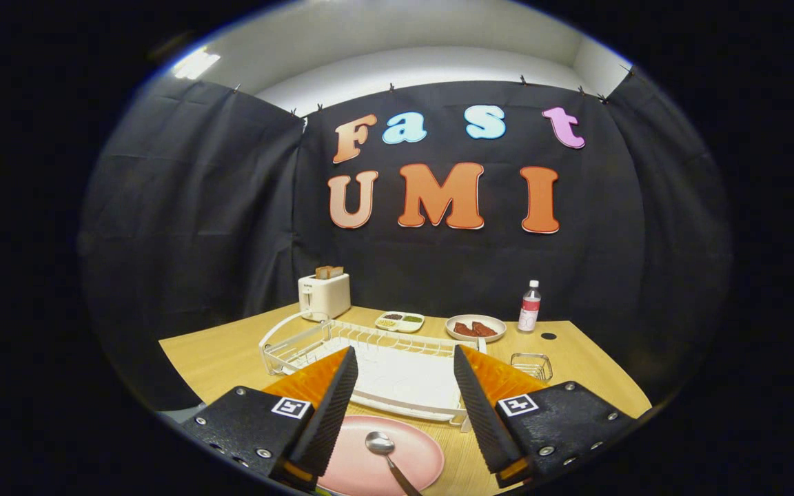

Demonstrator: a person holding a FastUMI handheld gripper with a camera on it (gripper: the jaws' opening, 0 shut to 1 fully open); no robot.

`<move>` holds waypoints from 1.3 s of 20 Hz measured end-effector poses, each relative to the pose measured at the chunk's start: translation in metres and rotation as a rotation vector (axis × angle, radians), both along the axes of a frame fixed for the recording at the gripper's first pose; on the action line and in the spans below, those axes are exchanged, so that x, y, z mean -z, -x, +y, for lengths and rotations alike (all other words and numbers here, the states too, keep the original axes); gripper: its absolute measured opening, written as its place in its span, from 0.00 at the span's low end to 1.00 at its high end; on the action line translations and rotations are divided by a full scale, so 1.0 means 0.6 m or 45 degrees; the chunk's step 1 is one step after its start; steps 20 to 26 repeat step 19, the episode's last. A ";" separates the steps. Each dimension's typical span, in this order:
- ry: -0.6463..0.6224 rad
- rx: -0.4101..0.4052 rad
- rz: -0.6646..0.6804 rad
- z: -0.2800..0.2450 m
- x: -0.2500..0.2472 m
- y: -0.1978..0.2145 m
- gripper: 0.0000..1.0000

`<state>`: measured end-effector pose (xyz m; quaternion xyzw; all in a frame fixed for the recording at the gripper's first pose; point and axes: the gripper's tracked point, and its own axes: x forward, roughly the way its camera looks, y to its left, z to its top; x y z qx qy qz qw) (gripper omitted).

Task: Take the plate from the dish rack, then take the spoon from the basket and place it into the plate.

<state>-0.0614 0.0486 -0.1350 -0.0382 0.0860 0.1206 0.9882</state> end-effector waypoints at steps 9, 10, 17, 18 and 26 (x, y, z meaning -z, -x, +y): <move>-0.086 0.132 -0.149 -0.041 -0.105 -0.001 0.88; -0.099 0.139 -0.166 -0.043 -0.123 -0.006 0.88; -0.100 0.098 -0.226 -0.020 -0.209 -0.021 0.88; -0.109 0.097 -0.229 -0.018 -0.214 -0.023 0.88; -0.122 0.100 -0.232 -0.016 -0.215 -0.022 0.88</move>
